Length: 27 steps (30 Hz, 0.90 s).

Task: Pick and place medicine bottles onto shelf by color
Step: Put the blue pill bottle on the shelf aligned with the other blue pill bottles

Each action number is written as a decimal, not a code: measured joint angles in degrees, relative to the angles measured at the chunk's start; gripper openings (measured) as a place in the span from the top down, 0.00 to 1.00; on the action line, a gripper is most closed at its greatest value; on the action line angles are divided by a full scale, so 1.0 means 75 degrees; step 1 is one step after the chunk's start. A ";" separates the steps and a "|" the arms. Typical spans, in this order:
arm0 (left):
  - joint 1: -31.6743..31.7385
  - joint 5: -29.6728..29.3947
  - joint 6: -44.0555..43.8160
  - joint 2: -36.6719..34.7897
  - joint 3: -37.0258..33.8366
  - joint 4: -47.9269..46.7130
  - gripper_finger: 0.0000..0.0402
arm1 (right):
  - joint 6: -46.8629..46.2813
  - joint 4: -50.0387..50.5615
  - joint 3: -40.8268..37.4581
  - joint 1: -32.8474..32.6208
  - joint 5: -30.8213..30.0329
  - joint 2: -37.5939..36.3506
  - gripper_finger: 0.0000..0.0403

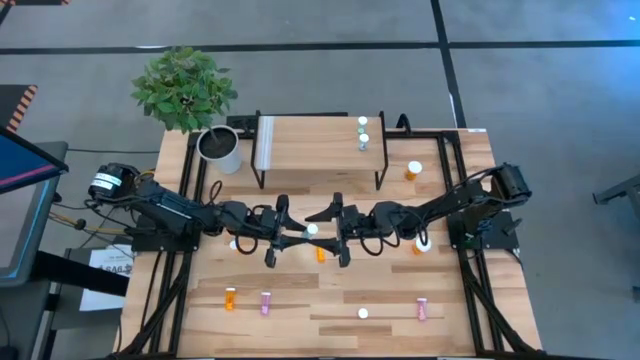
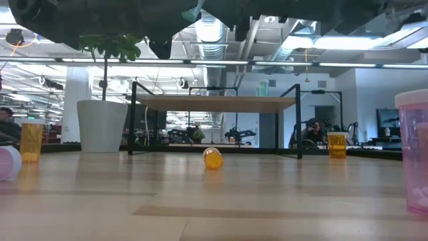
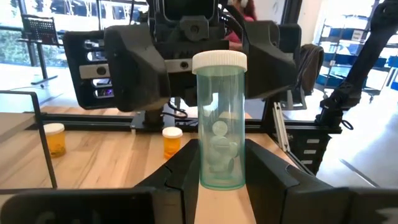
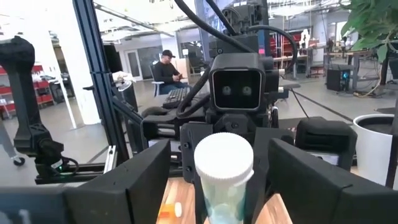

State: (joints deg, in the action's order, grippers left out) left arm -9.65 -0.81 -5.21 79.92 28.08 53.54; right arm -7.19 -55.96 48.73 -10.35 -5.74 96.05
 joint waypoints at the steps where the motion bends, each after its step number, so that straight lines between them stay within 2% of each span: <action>1: 0.0000 0.0002 0.0000 0.0000 0.0000 0.0000 0.77 | 0.0005 0.0004 0.0000 0.0000 0.0000 0.0000 0.29; 8: 0.0000 0.0002 -0.0006 0.0000 0.0000 -0.0003 0.77 | 0.0042 0.0012 -0.0003 0.0000 0.0000 0.0000 0.37; 21: 0.0000 -0.0005 -0.0081 0.0000 0.0000 -0.0006 0.77 | 0.0019 0.0013 -0.0006 0.0000 -0.0003 0.0000 0.63; 27: -0.0009 -0.0153 -0.0213 0.0000 0.0000 -0.0009 0.74 | 0.0013 0.0014 -0.0006 0.0004 -0.0013 0.0000 0.67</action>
State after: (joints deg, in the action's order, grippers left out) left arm -9.71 -1.96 -6.81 79.92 28.08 53.47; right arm -7.09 -55.85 48.69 -10.32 -5.83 96.05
